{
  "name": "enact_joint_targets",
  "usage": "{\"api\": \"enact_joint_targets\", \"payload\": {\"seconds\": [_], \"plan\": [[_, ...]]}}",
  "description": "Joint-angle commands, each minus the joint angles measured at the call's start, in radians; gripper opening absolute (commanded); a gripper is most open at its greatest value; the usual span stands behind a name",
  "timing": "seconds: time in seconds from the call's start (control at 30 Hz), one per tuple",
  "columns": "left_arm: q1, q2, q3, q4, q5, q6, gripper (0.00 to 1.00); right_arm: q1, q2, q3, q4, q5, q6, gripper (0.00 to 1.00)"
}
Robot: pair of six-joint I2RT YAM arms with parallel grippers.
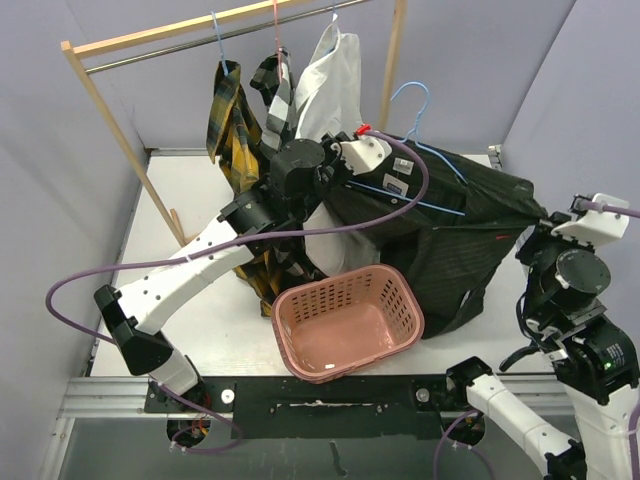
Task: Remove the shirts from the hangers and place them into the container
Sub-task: Remove the shirt from the hanger.
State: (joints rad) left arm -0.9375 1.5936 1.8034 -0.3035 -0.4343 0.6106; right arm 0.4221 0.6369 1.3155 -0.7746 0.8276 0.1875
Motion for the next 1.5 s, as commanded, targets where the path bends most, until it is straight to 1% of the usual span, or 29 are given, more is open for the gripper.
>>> {"api": "enact_joint_targets", "payload": {"seconds": [0.0,0.17,0.3,0.37,0.5,0.57,0.7,0.8,0.87,0.93,1.03,1.23,1.4,1.43,1.47], "plan": [[0.031,-0.072,0.071,0.035,-0.071,-0.011,0.00,0.005,0.070,0.105,0.162,0.089,-0.139,0.00],[0.030,-0.079,0.070,0.030,-0.074,-0.020,0.00,0.007,0.182,0.213,0.256,0.087,-0.256,0.00],[0.029,-0.085,0.066,0.039,-0.093,-0.010,0.00,0.007,0.237,0.305,0.296,0.022,-0.279,0.00],[0.028,-0.089,0.059,0.042,-0.097,-0.005,0.00,0.007,0.273,0.357,0.312,0.031,-0.311,0.00],[0.028,-0.112,0.041,0.059,-0.101,0.001,0.00,0.009,0.334,0.428,0.385,0.054,-0.425,0.00],[0.028,-0.121,0.041,0.065,-0.104,0.007,0.00,0.029,0.363,0.460,0.414,0.079,-0.487,0.00],[0.026,-0.145,0.045,0.059,-0.083,-0.015,0.00,0.040,0.400,0.481,0.447,0.112,-0.545,0.00],[0.026,-0.174,0.048,0.051,-0.063,-0.030,0.00,0.039,0.404,0.440,0.449,0.137,-0.565,0.00],[0.026,-0.193,0.049,0.047,-0.047,-0.045,0.00,0.037,0.391,0.400,0.442,0.145,-0.553,0.00],[0.025,-0.208,0.050,0.040,-0.031,-0.058,0.00,0.037,0.371,0.362,0.407,0.140,-0.509,0.00],[0.024,-0.223,0.056,0.028,-0.008,-0.075,0.00,0.038,0.344,0.317,0.309,0.122,-0.425,0.00],[0.023,-0.223,0.057,0.022,0.012,-0.088,0.00,0.038,0.273,0.240,0.118,0.005,-0.225,0.00],[0.023,-0.213,0.051,0.026,0.006,-0.073,0.00,0.038,0.187,0.195,0.004,-0.095,-0.132,0.00],[0.023,-0.210,0.052,0.025,0.007,-0.072,0.00,0.038,0.168,0.190,-0.016,-0.124,-0.117,0.05],[0.023,-0.205,0.053,0.020,0.006,-0.071,0.00,0.037,0.149,0.189,-0.043,-0.148,-0.101,0.21]]}}
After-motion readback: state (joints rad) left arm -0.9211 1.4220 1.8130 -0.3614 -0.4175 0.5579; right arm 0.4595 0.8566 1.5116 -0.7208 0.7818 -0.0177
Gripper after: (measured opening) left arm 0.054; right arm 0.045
